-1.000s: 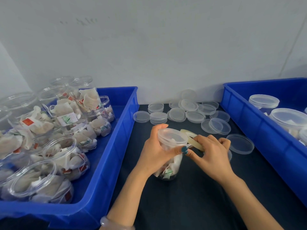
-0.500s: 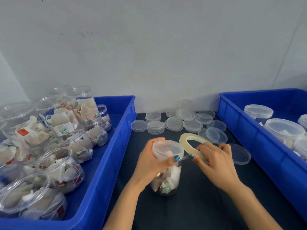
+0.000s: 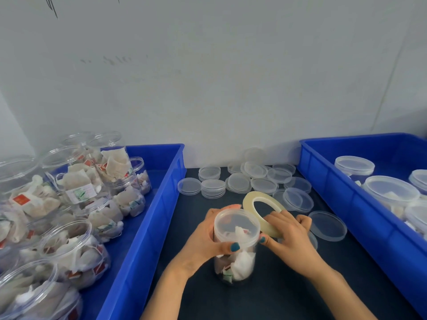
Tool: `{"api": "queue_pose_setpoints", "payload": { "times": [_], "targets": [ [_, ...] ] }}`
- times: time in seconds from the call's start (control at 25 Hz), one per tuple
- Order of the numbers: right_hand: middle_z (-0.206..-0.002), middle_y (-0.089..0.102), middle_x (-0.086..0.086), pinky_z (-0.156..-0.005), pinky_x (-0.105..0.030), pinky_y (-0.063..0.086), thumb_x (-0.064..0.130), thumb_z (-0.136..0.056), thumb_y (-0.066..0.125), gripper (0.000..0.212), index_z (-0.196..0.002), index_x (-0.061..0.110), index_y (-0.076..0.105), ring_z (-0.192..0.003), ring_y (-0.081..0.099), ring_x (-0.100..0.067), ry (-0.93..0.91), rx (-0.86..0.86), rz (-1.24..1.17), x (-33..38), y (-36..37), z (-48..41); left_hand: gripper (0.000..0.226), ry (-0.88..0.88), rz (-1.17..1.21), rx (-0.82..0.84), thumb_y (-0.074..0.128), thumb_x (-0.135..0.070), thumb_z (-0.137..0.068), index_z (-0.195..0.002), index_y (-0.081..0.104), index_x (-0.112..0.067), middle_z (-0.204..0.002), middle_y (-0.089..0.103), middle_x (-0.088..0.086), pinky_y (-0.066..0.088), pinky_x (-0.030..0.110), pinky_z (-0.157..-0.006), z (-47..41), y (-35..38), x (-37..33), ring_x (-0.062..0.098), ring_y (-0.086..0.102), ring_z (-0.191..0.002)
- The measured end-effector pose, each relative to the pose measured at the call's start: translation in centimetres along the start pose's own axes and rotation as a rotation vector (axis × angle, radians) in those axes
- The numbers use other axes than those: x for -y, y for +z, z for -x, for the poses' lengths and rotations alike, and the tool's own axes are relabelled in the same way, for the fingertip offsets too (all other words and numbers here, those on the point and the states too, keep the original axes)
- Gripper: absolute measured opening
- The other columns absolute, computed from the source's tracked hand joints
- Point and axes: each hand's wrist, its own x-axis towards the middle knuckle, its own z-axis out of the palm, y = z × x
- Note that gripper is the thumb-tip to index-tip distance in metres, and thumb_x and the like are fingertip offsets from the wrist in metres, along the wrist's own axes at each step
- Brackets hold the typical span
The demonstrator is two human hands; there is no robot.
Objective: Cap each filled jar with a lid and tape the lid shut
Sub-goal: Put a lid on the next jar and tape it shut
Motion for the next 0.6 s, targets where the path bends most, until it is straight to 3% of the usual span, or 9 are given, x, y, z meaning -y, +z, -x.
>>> {"api": "queue_pose_setpoints", "payload": {
  "times": [0.08, 0.16, 0.24, 0.32, 0.44, 0.6],
  "targets": [
    [-0.079, 0.045, 0.025, -0.077, -0.036, 0.019, 0.08, -0.082, 0.033, 0.031, -0.08, 0.051, 0.043, -0.09, 0.044, 0.002, 0.01, -0.01, -0.015, 0.1, -0.2, 0.3, 0.094, 0.005, -0.095, 0.038, 0.085, -0.047, -0.066, -0.146, 0.035, -0.048, -0.141, 0.049, -0.016, 0.046, 0.025, -0.105, 0.3, -0.8, -0.6, 0.001, 0.049, -0.13],
    [-0.077, 0.045, 0.025, -0.074, -0.037, 0.019, 0.084, -0.083, 0.029, 0.041, -0.082, 0.047, 0.048, -0.085, 0.044, 0.001, 0.001, -0.071, 0.032, 0.6, -0.1, 0.3, 0.096, -0.02, -0.298, 0.073, 0.077, -0.056, -0.065, -0.146, 0.026, -0.052, -0.143, 0.043, -0.026, 0.044, 0.021, -0.104, 0.7, -1.2, -2.2, -0.001, 0.045, -0.132],
    [-0.072, 0.047, 0.023, -0.07, -0.036, 0.017, 0.083, -0.084, 0.029, 0.051, -0.083, 0.041, 0.057, -0.078, 0.043, -0.003, -0.02, -0.13, 0.105, 1.5, 0.1, 0.1, 0.101, -0.059, -0.76, 0.048, 0.065, -0.078, -0.055, -0.144, 0.025, -0.049, -0.142, 0.039, -0.026, 0.044, 0.026, -0.101, 0.5, -0.6, -4.3, 0.001, 0.045, -0.129],
    [-0.068, 0.049, 0.019, -0.069, -0.036, 0.017, 0.081, -0.084, 0.032, 0.052, -0.082, 0.038, 0.061, -0.074, 0.042, -0.006, -0.03, -0.146, 0.168, 2.4, 0.2, -0.1, 0.108, -0.075, -1.109, -0.03, 0.058, -0.091, -0.051, -0.139, 0.032, -0.033, -0.137, 0.04, -0.015, 0.047, 0.032, -0.094, -0.2, 0.9, -5.7, 0.009, 0.046, -0.123],
    [-0.068, 0.051, 0.017, -0.07, -0.037, 0.02, 0.078, -0.084, 0.032, 0.052, -0.084, 0.035, 0.062, -0.073, 0.044, -0.009, -0.026, -0.129, 0.211, 2.6, -0.2, -0.2, 0.091, -0.046, -1.138, -0.126, 0.065, -0.082, -0.065, -0.13, 0.038, -0.025, -0.128, 0.044, -0.01, 0.046, 0.031, -0.089, -0.8, 2.3, -5.6, 0.012, 0.044, -0.117],
    [-0.08, 0.054, 0.018, -0.073, -0.036, 0.021, 0.053, -0.091, 0.044, 0.029, -0.095, 0.033, 0.064, -0.083, 0.045, -0.009, -0.089, -0.049, 0.218, 2.0, -1.5, -0.2, 0.074, 0.008, -1.103, -0.184, 0.065, -0.073, -0.073, -0.127, 0.04, -0.029, -0.125, 0.048, -0.014, 0.046, 0.031, -0.088, -0.8, 1.7, -4.8, 0.01, 0.046, -0.116]
  ]
}}
